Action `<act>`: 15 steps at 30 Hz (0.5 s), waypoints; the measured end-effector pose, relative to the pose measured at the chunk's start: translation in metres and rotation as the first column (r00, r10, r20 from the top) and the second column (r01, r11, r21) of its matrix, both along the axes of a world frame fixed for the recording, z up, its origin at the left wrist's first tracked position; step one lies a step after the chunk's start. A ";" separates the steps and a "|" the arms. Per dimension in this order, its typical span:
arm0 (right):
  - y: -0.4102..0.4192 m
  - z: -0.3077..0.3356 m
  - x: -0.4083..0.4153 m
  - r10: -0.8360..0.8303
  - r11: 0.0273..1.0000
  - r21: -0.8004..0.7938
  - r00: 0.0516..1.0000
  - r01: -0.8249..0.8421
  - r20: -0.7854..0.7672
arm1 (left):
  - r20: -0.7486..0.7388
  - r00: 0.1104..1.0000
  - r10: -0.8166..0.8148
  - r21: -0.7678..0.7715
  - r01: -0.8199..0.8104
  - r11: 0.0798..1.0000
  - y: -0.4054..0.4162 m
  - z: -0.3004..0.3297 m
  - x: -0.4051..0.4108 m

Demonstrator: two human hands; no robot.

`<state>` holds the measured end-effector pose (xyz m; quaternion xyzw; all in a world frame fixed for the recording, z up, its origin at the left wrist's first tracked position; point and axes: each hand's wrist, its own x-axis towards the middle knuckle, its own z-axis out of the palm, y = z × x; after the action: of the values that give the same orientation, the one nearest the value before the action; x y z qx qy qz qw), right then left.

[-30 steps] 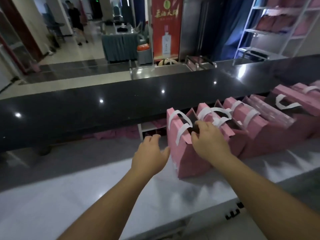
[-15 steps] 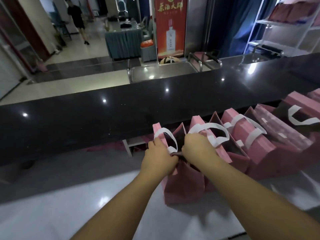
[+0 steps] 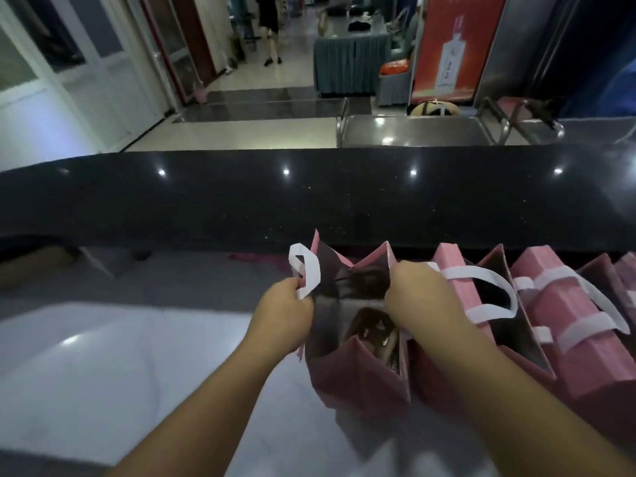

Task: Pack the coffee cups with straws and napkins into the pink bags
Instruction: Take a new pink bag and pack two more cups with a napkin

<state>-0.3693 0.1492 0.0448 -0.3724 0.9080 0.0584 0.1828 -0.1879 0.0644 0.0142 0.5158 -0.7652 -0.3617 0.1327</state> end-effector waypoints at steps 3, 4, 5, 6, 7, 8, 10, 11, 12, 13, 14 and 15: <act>-0.009 0.018 0.032 0.107 0.994 -0.019 0.994 -0.108 -0.019 | -0.049 0.995 0.090 0.006 -0.090 0.996 -0.001 0.007 0.047; -0.013 0.022 0.046 0.154 0.987 -0.037 0.987 -0.156 -0.056 | -0.059 0.991 0.121 0.002 -0.121 0.993 -0.001 0.010 0.064; -0.016 0.022 0.060 0.186 0.978 -0.083 0.979 -0.193 -0.084 | -0.068 0.986 0.151 -0.004 -0.152 0.988 -0.001 0.012 0.081; -0.020 0.021 0.075 0.193 0.967 -0.154 0.977 -0.205 -0.088 | -0.074 0.981 0.180 -0.012 -0.181 0.983 -0.001 0.015 0.100; -0.025 0.020 0.092 0.190 0.954 -0.221 0.979 -0.201 -0.070 | -0.075 0.975 0.208 -0.019 -0.210 0.978 -0.001 0.017 0.120; -0.031 0.018 0.110 0.198 0.942 -0.265 0.979 -0.204 -0.048 | -0.075 0.969 0.237 -0.018 -0.239 0.971 0.000 0.019 0.143; -0.045 0.010 0.149 0.264 0.906 -0.337 0.964 -0.256 -0.025 | -0.073 0.952 0.298 -0.007 -0.300 0.954 0.003 0.021 0.190; -0.053 0.006 0.172 0.309 0.880 -0.372 0.951 -0.295 -0.023 | -0.070 0.940 0.333 -0.006 -0.334 0.943 0.005 0.021 0.215; -0.059 0.004 0.198 0.356 0.855 -0.396 0.934 -0.335 -0.023 | -0.069 0.927 0.369 -0.014 -0.371 0.929 0.008 0.021 0.242; -0.064 0.003 0.225 0.397 0.832 -0.413 0.918 -0.369 -0.020 | -0.073 0.912 0.404 -0.026 -0.407 0.913 0.010 0.021 0.270; -0.069 0.002 0.252 0.436 0.810 -0.428 0.900 -0.401 -0.017 | -0.081 0.896 0.437 -0.038 -0.441 0.897 0.014 0.020 0.297; -0.073 0.001 0.281 0.474 0.786 -0.442 0.880 -0.432 -0.017 | -0.091 0.878 0.470 -0.047 -0.475 0.879 0.018 0.020 0.325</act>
<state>-0.0883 0.0760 0.0459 -0.6127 0.7719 -0.1206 0.1191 0.1375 0.0827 0.0342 0.6679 -0.6224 -0.3114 0.2636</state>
